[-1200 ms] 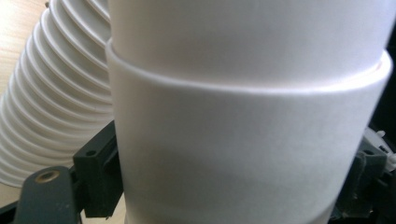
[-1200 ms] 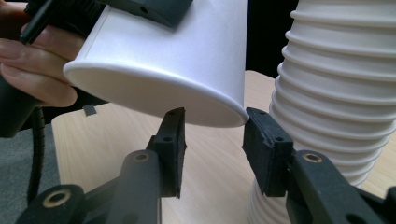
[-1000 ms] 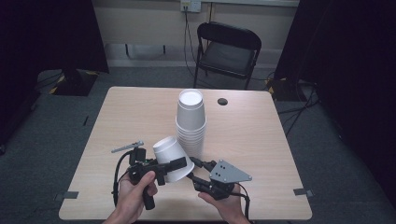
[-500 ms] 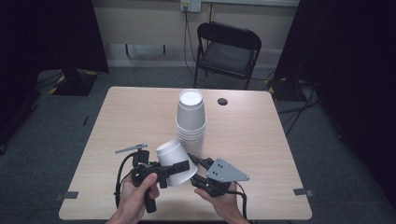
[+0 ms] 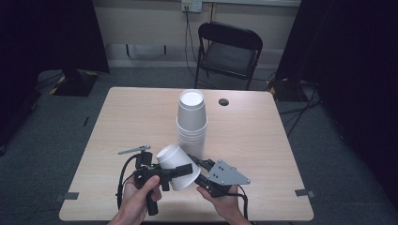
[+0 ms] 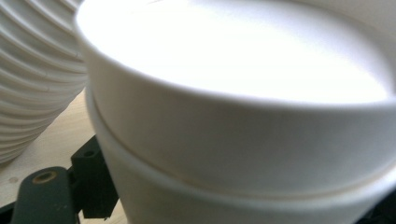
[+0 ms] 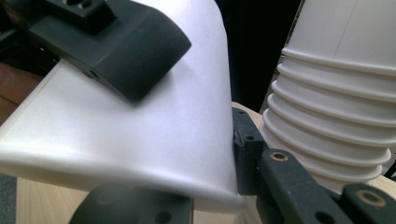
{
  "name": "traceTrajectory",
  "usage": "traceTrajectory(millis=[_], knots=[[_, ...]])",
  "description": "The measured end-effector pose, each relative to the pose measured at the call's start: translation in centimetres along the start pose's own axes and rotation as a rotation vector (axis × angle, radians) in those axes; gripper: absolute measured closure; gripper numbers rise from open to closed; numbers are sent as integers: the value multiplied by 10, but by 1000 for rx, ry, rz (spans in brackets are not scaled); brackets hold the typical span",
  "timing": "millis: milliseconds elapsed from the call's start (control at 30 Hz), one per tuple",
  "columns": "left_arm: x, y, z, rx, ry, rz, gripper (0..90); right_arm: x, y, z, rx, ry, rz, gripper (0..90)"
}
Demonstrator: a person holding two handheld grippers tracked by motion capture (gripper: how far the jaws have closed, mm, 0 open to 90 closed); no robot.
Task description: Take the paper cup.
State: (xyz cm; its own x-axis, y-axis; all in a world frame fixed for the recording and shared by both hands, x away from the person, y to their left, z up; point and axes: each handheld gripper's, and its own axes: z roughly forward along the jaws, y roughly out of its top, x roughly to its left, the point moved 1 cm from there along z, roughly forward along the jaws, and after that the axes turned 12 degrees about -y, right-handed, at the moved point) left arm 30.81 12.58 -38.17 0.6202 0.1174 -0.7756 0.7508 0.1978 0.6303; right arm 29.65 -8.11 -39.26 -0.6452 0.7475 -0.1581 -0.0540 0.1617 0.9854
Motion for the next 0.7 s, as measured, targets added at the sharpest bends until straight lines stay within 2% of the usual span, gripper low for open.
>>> traceTrajectory(millis=[100, 167, 300, 400, 433, 467, 567, 633, 700], knots=[[1, 0, 0, -8, -12, 0, 138, 0, 1, 0, 1, -2, 0, 809], [1, 1, 0, -15, -23, 15, 136, -1, 2, 0, -2, -2, -4, 816], [1, 2, -2, -16, -17, 66, 138, -2, 2, 0, 7, 3, -2, 824], [1, 2, -3, -12, -22, 78, 131, -2, 2, -1, 9, 9, 3, 828], [1, 3, -4, -8, -13, 115, 125, -2, 2, -1, 12, 10, -2, 831], [1, 3, -4, -4, -12, 126, 121, -2, 2, -1, 15, 15, -2, 832], [2, 4, -5, -2, -31, 113, 120, -2, 2, -2, 17, 16, -8, 837], [3, 5, -6, 4, -38, 132, 119, -2, 3, -2, 13, 17, -10, 839], [3, 5, -7, -6, -50, 124, 120, -2, 4, -3, 8, 15, -17, 842]])
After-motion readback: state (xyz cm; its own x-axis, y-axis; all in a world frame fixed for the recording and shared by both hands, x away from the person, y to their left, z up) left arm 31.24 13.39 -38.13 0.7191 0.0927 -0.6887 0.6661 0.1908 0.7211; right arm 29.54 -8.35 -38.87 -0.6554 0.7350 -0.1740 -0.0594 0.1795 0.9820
